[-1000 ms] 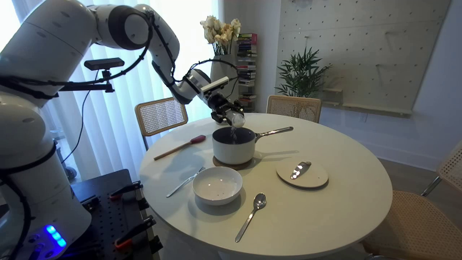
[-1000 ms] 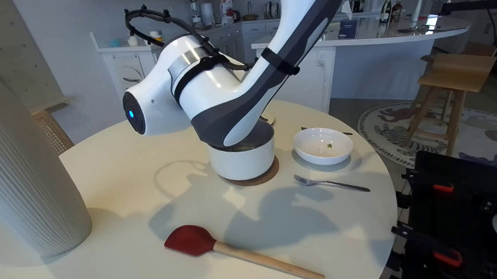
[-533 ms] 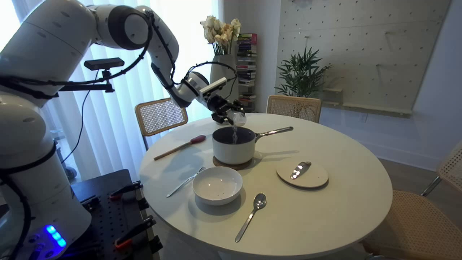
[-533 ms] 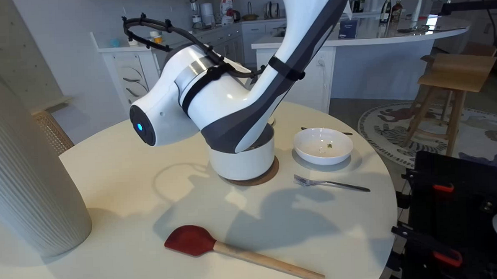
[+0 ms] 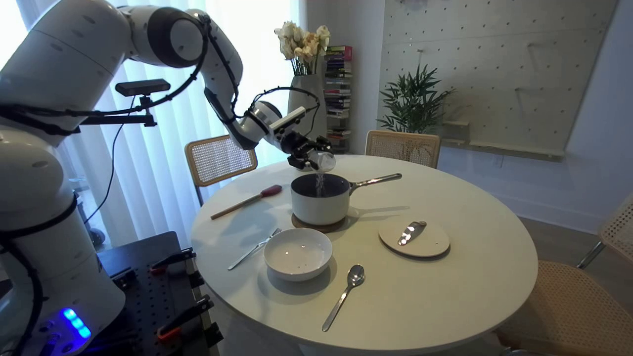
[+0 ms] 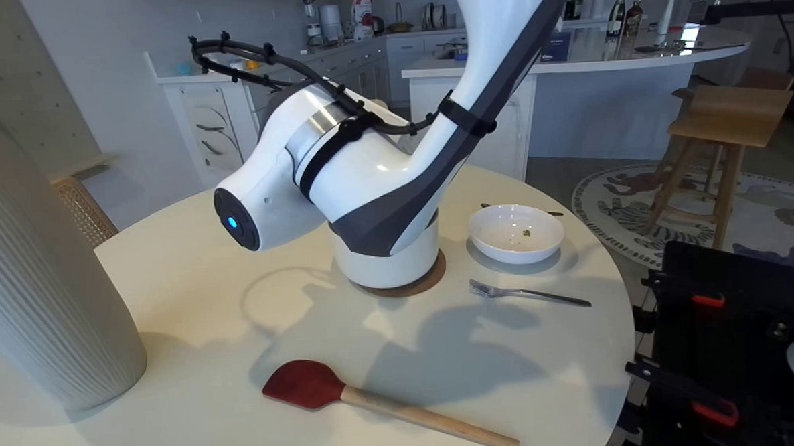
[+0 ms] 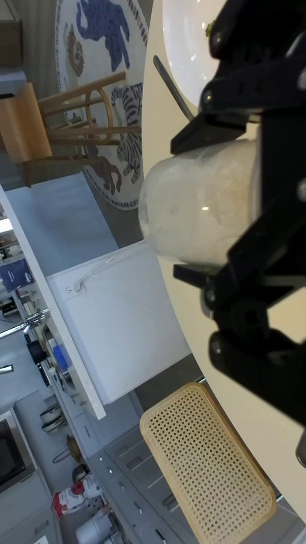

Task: Pour the sugar out of the cup into the white pot

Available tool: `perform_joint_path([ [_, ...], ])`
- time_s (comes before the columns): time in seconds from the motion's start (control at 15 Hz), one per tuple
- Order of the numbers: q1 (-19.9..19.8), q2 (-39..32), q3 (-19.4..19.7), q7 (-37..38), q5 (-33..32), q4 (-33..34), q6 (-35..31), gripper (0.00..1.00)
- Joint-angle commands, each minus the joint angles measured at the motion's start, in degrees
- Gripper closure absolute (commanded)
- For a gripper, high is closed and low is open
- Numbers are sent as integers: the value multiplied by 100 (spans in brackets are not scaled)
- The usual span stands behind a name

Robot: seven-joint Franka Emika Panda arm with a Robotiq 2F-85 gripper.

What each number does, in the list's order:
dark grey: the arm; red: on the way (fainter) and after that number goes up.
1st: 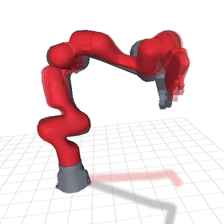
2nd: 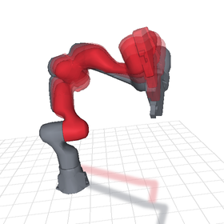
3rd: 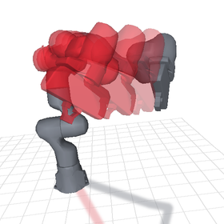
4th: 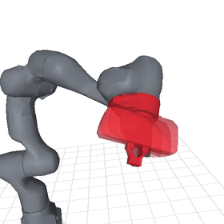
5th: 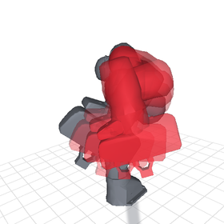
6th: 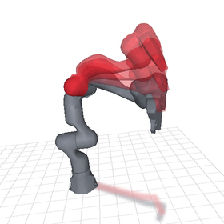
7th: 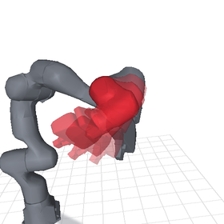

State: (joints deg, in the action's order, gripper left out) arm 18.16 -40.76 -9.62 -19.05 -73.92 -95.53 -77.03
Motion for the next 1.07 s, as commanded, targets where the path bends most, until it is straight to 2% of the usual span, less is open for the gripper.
perform_joint_path([
  [0.0,45,205,-68,221,-127,-242,184,59],
  [0.73,71,229,-200,359,-7,-168,395,59],
  [0.8,56,3,-164,175,-99,-5,360,59],
  [0.87,59,4,-175,175,-97,-3,359,34],
  [1.0,56,-23,-175,174,-96,-3,358,34],
])
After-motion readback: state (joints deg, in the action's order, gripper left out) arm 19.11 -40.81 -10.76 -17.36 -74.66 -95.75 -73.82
